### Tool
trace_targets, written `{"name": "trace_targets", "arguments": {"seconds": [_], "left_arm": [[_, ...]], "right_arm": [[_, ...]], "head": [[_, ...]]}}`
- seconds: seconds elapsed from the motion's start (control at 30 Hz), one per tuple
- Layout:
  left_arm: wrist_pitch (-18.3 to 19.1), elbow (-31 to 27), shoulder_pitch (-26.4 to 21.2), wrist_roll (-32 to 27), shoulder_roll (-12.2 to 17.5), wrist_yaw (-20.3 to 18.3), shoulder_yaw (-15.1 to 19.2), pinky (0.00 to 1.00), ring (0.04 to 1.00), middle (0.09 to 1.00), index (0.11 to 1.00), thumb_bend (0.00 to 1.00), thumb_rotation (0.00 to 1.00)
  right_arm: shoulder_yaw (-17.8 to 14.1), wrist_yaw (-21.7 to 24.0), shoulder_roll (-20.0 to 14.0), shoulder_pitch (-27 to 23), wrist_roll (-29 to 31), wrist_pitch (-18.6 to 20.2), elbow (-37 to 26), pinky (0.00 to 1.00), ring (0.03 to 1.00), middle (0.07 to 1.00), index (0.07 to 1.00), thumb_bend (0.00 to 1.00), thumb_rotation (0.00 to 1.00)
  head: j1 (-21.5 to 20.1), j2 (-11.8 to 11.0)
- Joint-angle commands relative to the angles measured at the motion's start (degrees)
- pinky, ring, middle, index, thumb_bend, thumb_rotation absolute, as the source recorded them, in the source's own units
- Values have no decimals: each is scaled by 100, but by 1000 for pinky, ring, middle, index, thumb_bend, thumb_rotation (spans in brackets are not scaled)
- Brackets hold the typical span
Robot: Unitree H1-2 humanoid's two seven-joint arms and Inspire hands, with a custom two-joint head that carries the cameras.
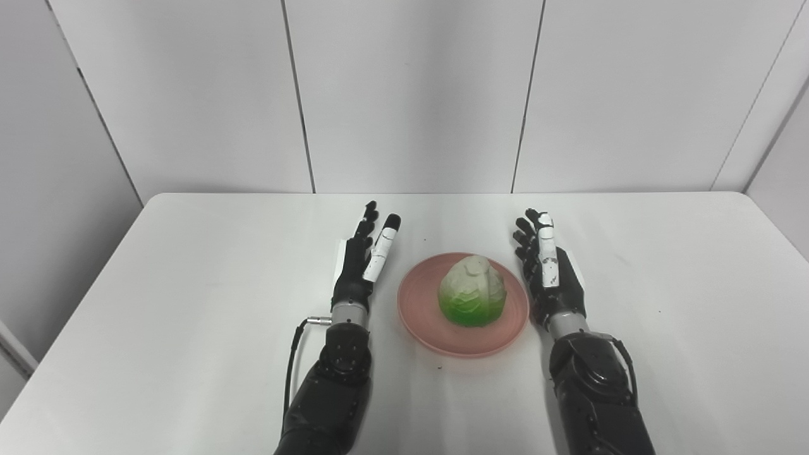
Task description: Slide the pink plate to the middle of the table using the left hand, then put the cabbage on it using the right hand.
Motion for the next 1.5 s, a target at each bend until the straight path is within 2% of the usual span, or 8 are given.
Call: {"name": "trace_targets", "arguments": {"seconds": [0.0,0.13,0.3,0.57,1.03,1.47], "left_arm": [[-65,-129,-41,-214,-104,88,121,999,1000,1000,991,784,947],[128,-271,11,-578,-253,68,390,1000,1000,1000,1000,867,984],[188,-277,-8,-674,-231,14,426,1000,1000,1000,1000,886,1000],[252,-354,18,-743,-196,-99,431,1000,1000,1000,1000,885,995],[281,-344,83,-815,-98,-311,417,1000,1000,1000,1000,885,973],[292,-358,128,-779,-75,-353,398,1000,1000,1000,1000,885,975]], "right_arm": [[56,-96,0,-133,-62,-241,-53,1000,969,946,953,949,1000],[88,-218,-30,-87,-166,-337,23,1000,966,932,935,926,1000],[211,-269,-97,-53,-339,-461,124,1000,971,934,929,907,1000],[324,-270,-162,-40,-467,-633,202,1000,956,920,916,904,1000],[339,-320,-158,16,-518,-610,201,1000,938,912,901,882,1000],[355,-304,-149,7,-487,-559,201,1000,933,912,903,886,1000]], "head": [[2,-7],[-5,0],[-4,5],[-36,13],[-65,29],[-74,23]]}}
